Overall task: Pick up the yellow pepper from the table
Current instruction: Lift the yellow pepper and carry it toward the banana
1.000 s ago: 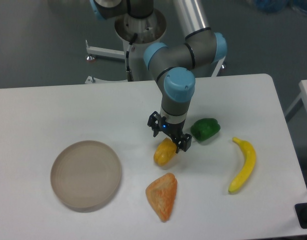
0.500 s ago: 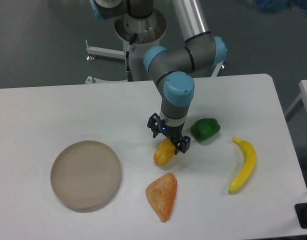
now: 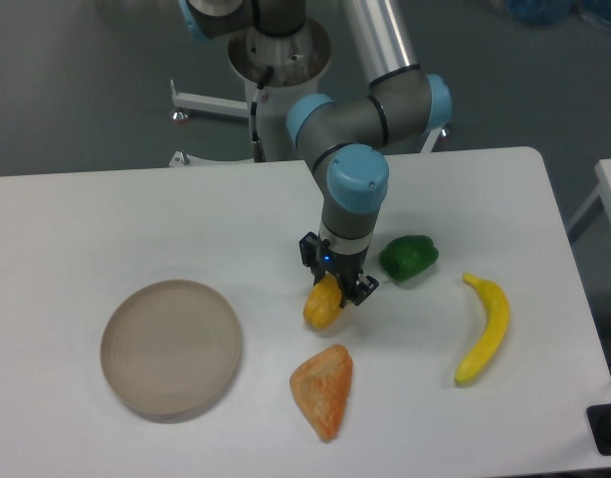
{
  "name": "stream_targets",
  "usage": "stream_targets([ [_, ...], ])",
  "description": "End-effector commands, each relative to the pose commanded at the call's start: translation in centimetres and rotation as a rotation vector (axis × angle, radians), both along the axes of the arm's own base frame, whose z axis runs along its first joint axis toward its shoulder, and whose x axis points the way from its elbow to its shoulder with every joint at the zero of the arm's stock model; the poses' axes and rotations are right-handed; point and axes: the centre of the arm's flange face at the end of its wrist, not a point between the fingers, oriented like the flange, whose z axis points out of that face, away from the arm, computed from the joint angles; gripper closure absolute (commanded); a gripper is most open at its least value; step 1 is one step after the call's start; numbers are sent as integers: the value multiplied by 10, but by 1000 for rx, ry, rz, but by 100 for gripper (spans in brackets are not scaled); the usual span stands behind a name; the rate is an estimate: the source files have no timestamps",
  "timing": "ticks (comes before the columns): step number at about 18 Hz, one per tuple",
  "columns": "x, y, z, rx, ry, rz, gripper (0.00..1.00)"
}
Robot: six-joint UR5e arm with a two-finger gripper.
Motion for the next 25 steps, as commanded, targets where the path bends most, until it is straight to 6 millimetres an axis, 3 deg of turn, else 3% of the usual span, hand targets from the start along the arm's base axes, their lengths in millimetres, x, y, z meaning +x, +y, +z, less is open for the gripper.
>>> stream_targets([
  [6,-33,26,68,97,103,-71,60],
  [10,-65,39,95,33,193,-163,60],
  [12,-83,41,98,19,215,-191,60],
  [17,-102,42,91,-2,248,-243,60],
  [25,-107,43,86,-8,249,-241,60],
])
